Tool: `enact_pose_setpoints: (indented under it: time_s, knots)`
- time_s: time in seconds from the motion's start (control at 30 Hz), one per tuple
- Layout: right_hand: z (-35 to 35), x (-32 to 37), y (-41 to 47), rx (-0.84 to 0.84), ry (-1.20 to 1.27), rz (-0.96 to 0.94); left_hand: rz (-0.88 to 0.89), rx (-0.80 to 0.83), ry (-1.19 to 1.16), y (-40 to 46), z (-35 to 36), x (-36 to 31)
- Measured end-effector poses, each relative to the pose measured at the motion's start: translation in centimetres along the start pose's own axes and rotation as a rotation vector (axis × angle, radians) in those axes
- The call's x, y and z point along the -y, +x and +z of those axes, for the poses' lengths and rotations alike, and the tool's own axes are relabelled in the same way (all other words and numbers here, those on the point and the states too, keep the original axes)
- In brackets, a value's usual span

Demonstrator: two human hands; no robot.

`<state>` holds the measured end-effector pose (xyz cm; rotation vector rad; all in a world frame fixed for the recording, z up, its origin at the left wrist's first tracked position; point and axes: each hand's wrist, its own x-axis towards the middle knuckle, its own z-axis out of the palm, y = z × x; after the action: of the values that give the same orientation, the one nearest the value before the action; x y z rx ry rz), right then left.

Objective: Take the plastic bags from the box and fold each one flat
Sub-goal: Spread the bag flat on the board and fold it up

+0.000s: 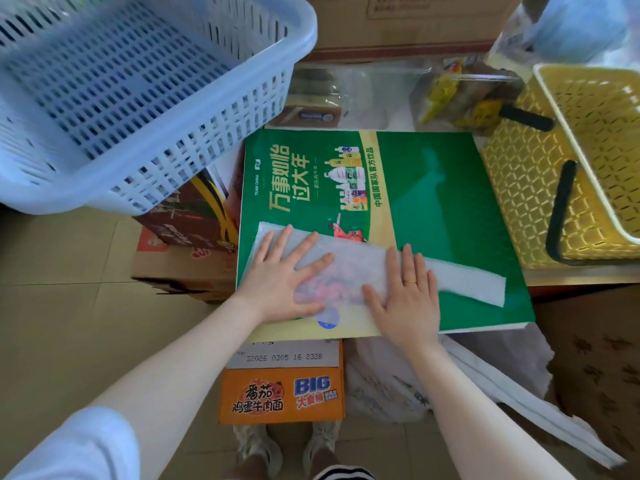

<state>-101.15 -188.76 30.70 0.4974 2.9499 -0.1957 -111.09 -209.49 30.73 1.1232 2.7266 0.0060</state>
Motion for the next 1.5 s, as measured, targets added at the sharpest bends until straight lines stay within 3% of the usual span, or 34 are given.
enact_pose_setpoints:
  time_s: [0.23,0.43,0.57,0.73,1.0,1.3,1.5]
  knots:
    - [-0.8,-4.9,-1.3,-0.032,0.02,0.171,-0.017,0.016,0.028,0.3,-0.3,0.1]
    - [-2.6,-5.2,-1.2,0.081,0.032,0.248,-0.033,0.075,0.041,-0.4,-1.3,-0.4]
    - [-3.8,-2.9,0.5,-0.041,0.034,0.067,0.034,-0.174,-0.027,-1.2,-1.5,-3.1]
    - [-4.1,-0.8,4.0,0.036,0.069,-0.092,0.082,-0.322,-0.095,-2.0,-0.6,-6.5]
    - [-6.4,-1.6,4.9,0.348,0.094,-0.01,-0.077,-0.247,-0.157,-1.4,-0.3,-7.1]
    - [-6.1,-3.2,2.5,0.408,0.449,-0.045,-0.248,-0.034,-0.394,3.9,-2.0,-11.2]
    - [-6.1,-6.9,-0.9,0.602,0.802,-0.118,-0.142,0.023,-0.087,5.5,-0.3,-10.8]
